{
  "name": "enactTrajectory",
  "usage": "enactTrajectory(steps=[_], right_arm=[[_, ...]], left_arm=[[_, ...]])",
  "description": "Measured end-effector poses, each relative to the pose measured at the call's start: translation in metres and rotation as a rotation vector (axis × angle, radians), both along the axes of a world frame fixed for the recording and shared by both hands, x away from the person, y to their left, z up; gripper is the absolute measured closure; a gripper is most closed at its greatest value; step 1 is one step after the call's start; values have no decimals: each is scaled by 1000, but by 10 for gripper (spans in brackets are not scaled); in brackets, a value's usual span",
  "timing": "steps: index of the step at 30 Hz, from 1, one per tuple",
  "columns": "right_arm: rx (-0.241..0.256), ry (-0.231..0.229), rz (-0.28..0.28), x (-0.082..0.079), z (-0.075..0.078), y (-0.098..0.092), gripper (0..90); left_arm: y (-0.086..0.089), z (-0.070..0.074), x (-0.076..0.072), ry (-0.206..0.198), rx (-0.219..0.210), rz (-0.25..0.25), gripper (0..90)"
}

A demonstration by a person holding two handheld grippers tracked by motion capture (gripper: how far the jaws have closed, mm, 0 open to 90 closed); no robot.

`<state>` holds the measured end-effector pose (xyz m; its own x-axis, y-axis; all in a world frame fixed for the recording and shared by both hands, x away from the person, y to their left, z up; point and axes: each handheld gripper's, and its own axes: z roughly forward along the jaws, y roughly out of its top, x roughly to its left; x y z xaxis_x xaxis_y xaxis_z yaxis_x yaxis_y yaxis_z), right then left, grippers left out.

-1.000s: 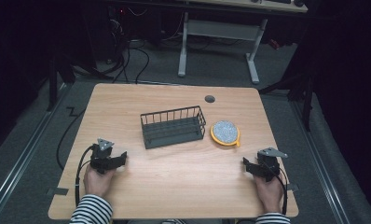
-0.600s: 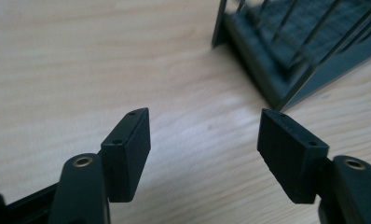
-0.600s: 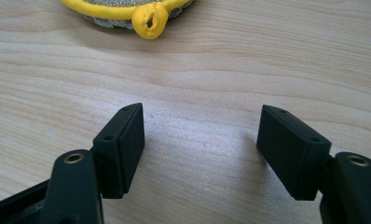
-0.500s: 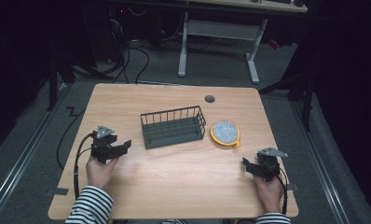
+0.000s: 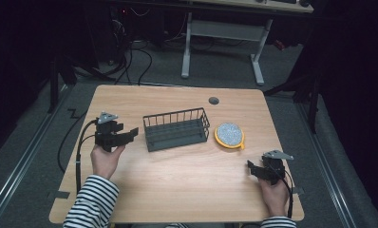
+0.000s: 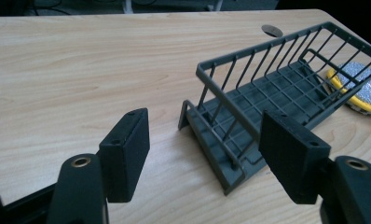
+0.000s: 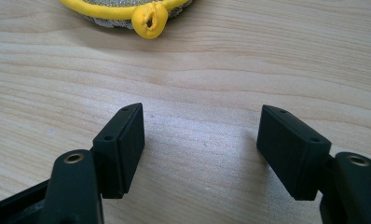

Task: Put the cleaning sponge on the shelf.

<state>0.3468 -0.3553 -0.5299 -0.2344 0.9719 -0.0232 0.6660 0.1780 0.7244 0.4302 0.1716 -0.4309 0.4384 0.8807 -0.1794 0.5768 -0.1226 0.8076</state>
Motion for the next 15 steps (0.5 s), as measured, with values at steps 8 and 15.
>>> enactTrajectory(steps=[8, 15], right_arm=[[1, 1, 1, 0, 0, 0, 322], [2, 1, 1, 0, 0, 0, 321]], left_arm=[[-20, 3, 25, 30, 40, -31, 335], [-33, -5, 46, 68, 71, -37, 370]])
